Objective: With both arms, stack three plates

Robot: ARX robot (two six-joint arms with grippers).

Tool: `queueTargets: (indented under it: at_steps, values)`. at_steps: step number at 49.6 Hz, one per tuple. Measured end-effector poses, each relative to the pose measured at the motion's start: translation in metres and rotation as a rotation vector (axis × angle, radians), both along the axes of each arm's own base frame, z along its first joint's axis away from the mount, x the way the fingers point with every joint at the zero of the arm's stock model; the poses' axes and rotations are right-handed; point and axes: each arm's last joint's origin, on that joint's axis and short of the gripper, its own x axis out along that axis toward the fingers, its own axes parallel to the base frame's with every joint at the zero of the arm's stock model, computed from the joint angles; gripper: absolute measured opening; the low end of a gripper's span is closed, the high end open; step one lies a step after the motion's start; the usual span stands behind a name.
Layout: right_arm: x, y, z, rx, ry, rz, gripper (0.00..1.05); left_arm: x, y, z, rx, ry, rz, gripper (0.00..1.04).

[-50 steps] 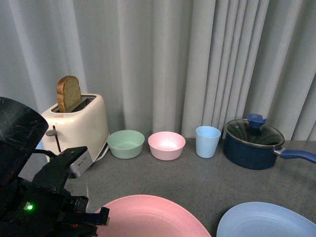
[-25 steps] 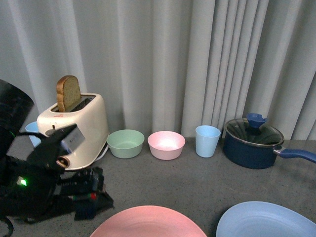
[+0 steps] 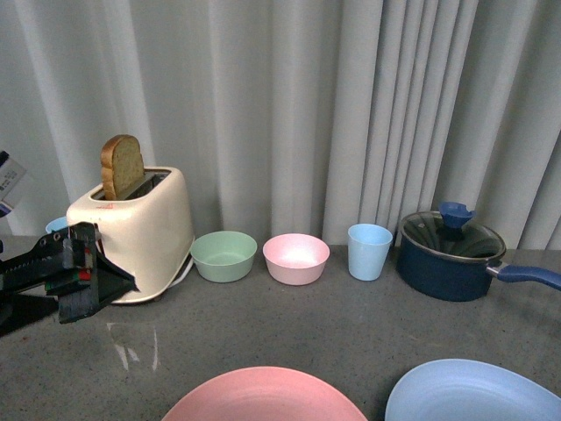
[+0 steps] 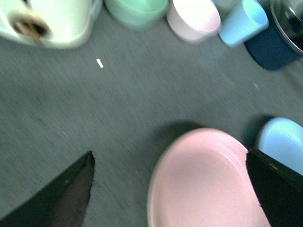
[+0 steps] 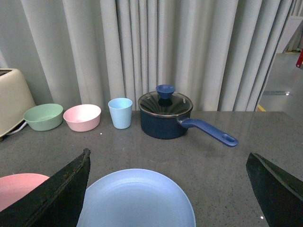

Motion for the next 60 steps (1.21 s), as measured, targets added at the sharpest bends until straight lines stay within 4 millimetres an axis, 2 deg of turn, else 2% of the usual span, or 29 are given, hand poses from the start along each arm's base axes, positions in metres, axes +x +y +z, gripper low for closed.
queueTargets:
  at_steps: [2,5,11,17,21,24,44,60]
  values:
    - [0.000,0.000,0.000,0.000,0.000,0.000,0.97,-0.004,0.001,-0.004,0.074,-0.108,0.061,0.85]
    - [0.000,0.000,0.000,0.000,0.000,0.000,0.97,-0.020,0.004,-0.010,0.167,-0.260,0.150,0.74]
    - [0.000,0.000,0.000,0.000,0.000,0.000,0.97,-0.044,0.010,0.004,0.203,-0.467,0.198,0.55]
    - [0.000,0.000,0.000,0.000,0.000,0.000,0.97,-0.064,0.017,0.011,0.213,-0.512,0.186,0.35]
    - [0.000,0.000,0.000,0.000,0.000,-0.001,0.97,-0.083,0.022,0.006,0.225,-0.487,0.192,0.13]
    - [0.000,0.000,0.000,0.000,0.000,0.000,0.97,-0.090,0.022,0.007,0.224,-0.489,0.194,0.03]
    - [0.000,0.000,0.000,0.000,0.000,0.000,0.97,-0.136,0.023,0.007,0.236,-0.489,0.193,0.04]
    - [0.000,0.000,0.000,0.000,0.000,0.000,0.97,-0.154,0.023,0.014,0.234,-0.509,0.195,0.04]
